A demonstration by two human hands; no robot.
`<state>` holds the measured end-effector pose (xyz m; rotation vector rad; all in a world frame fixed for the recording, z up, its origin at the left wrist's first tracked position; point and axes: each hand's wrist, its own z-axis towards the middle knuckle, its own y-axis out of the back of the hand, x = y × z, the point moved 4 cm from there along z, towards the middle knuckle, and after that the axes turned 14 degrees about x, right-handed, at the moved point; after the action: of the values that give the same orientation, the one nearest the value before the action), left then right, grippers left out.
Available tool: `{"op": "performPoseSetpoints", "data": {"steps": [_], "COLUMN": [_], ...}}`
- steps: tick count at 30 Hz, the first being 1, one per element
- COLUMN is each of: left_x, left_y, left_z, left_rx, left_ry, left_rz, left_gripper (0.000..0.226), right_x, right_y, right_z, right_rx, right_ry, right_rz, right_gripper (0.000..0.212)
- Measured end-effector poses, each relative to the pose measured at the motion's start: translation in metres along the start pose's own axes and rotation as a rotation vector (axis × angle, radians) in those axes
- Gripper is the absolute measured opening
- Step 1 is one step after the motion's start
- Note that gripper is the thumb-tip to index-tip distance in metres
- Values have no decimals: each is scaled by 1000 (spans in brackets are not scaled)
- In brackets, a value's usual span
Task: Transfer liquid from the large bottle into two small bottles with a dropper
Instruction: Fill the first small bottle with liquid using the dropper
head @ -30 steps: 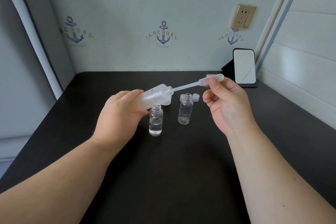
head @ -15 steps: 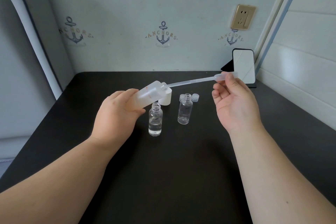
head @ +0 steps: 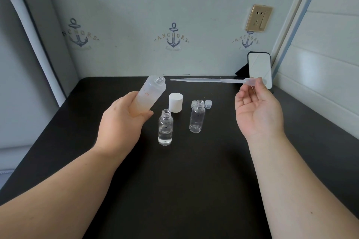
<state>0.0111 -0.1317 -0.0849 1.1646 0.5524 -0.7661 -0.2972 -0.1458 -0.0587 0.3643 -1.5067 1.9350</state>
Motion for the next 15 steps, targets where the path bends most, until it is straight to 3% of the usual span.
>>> {"op": "performPoseSetpoints", "data": {"steps": [7,15], "left_x": [3,4], "left_y": [-1,-4], "left_z": [2,3], "left_rx": [12,28], "left_ry": [38,89], "left_rz": [-67,-89], "left_gripper": [23,37], "right_x": [-1,-3], "right_y": [-2,-2], "right_z": [0,1], "right_rx": [5,9], "right_ry": [-16,-33], "right_rz": [-16,-11], "right_gripper": [22,5]}}
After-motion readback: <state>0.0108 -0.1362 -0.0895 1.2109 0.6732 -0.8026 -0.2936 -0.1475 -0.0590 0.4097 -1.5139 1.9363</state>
